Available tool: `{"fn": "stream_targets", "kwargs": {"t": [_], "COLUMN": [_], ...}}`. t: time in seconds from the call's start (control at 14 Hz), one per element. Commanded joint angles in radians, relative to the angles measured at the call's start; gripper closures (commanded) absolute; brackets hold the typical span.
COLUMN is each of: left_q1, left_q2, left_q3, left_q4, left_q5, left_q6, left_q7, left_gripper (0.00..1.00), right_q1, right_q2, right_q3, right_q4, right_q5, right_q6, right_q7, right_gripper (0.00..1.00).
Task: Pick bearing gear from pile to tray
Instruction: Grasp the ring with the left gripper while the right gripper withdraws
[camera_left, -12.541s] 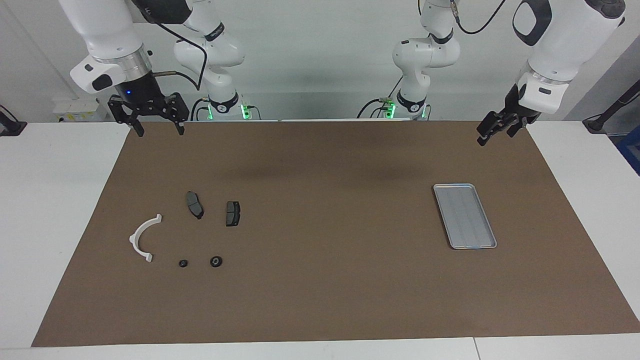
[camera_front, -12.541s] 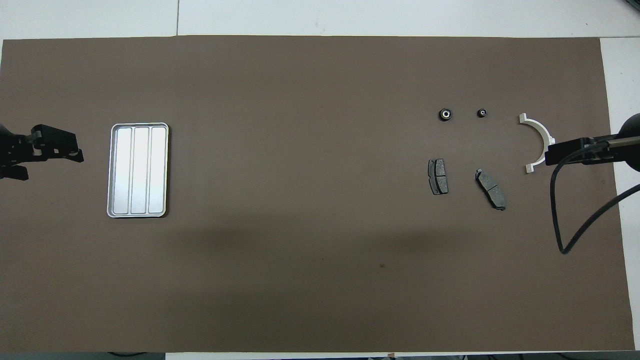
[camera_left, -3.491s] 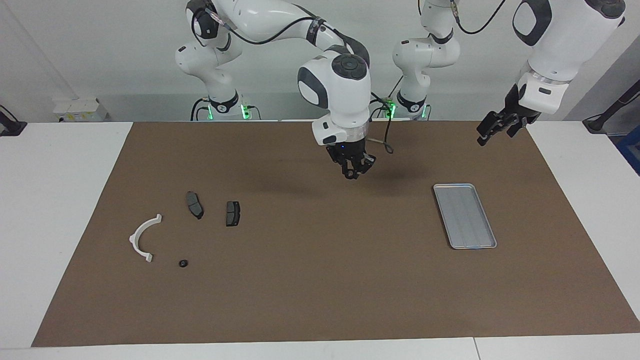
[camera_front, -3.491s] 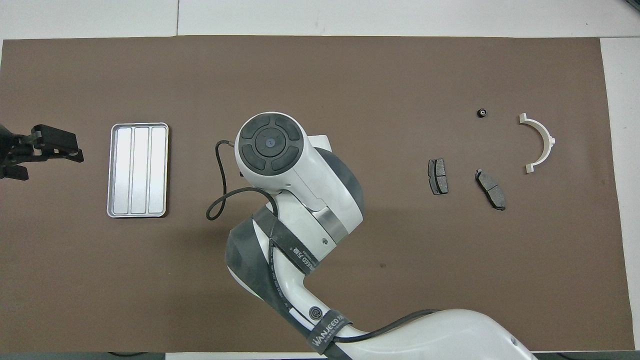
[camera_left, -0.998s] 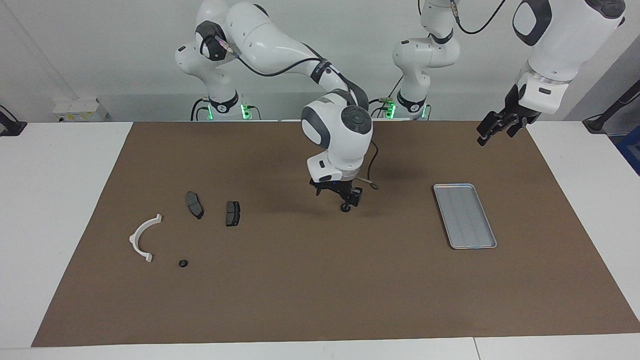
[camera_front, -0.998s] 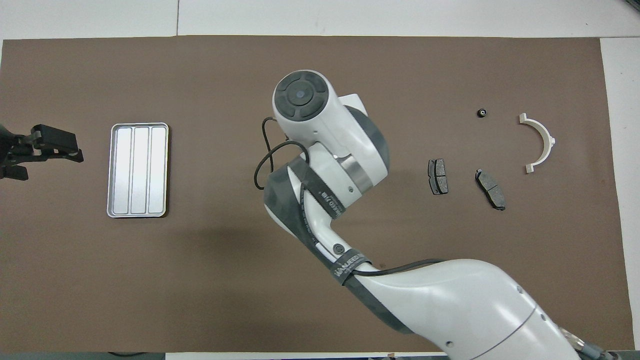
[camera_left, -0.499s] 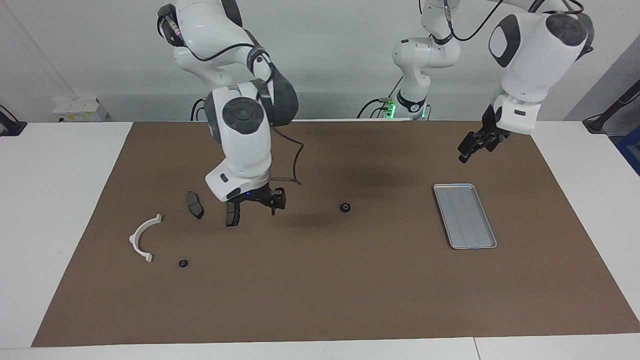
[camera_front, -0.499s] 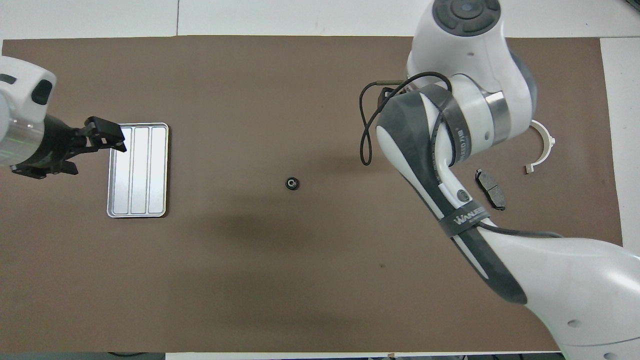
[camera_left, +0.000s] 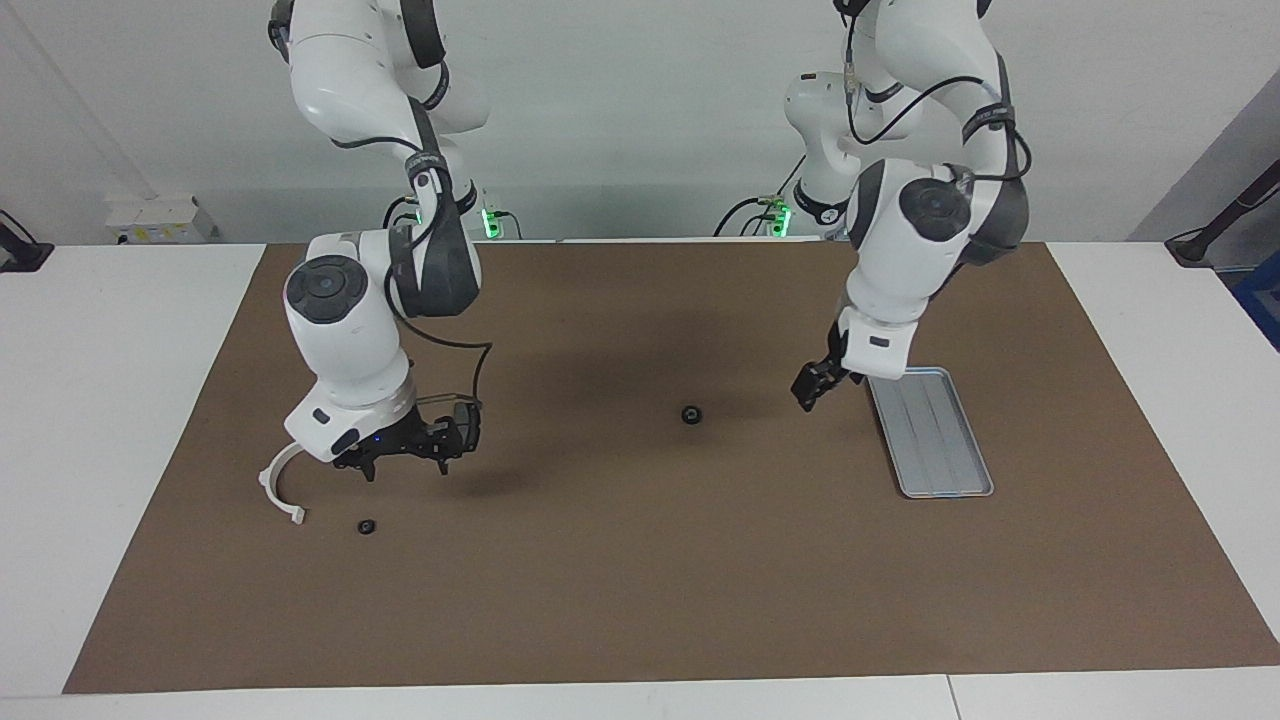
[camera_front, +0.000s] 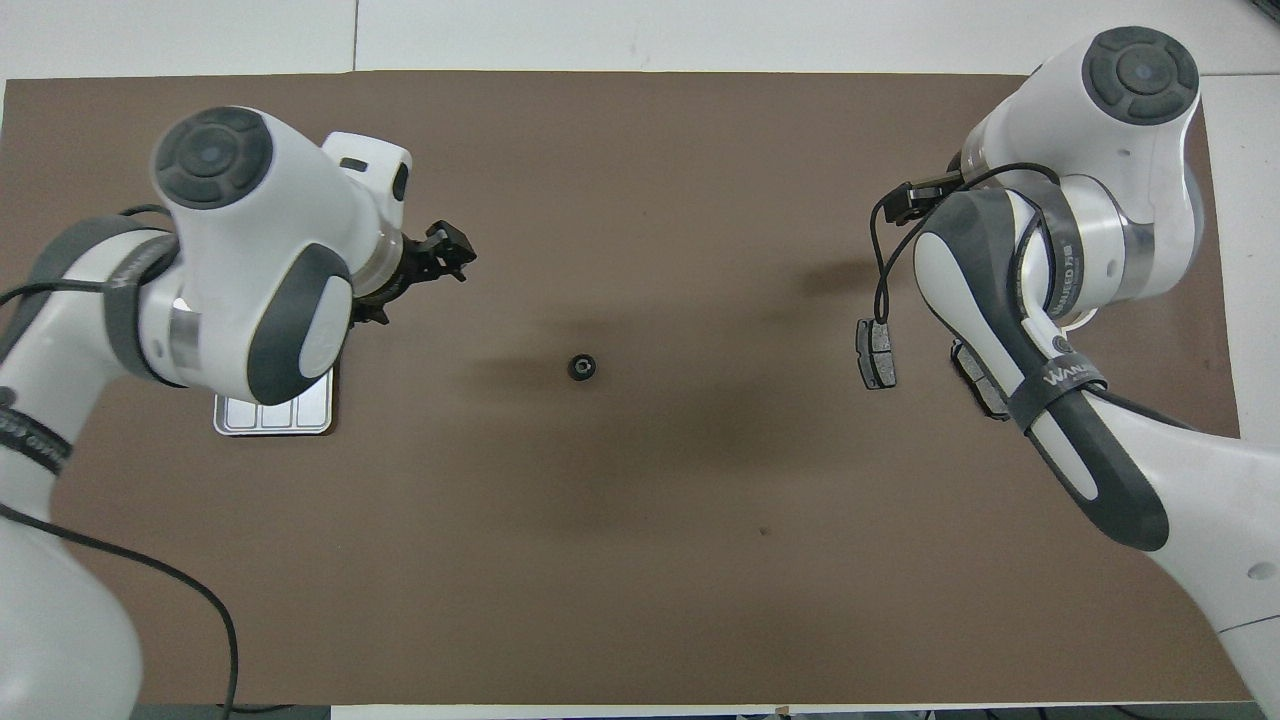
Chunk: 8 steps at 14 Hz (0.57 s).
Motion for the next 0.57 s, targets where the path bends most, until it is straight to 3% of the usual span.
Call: {"fn": "stream_targets", "kwargs": {"t": [0.0, 0.21, 0.5], "left_q1": [-0.070, -0.134, -0.182], "left_q2": [0.113, 0.159, 0.136], "left_q3": [0.015, 0.015, 0.014], "left_q4": [0.044, 0.017, -0.074], "left_q5": [-0.002, -0.008, -0.008], "left_q6": [0.116, 0.200, 0.223], "left_q7": [-0.127, -0.149, -0.181], "left_gripper": [0.00, 0.00, 0.03], "right_q1": [-0.056, -0.096, -0.134], "right_q2": [-0.061, -0.038, 0.033], "right_q3": [0.015, 0.015, 0.017], "right_q4": [-0.131, -0.171, -0.154], "right_q5": [-0.001, -0.001, 0.003], "right_q6": [0.097, 0.203, 0.284], "right_q7": [-0.051, -0.093, -0.105], "right_gripper": [0.00, 0.00, 0.00]}}
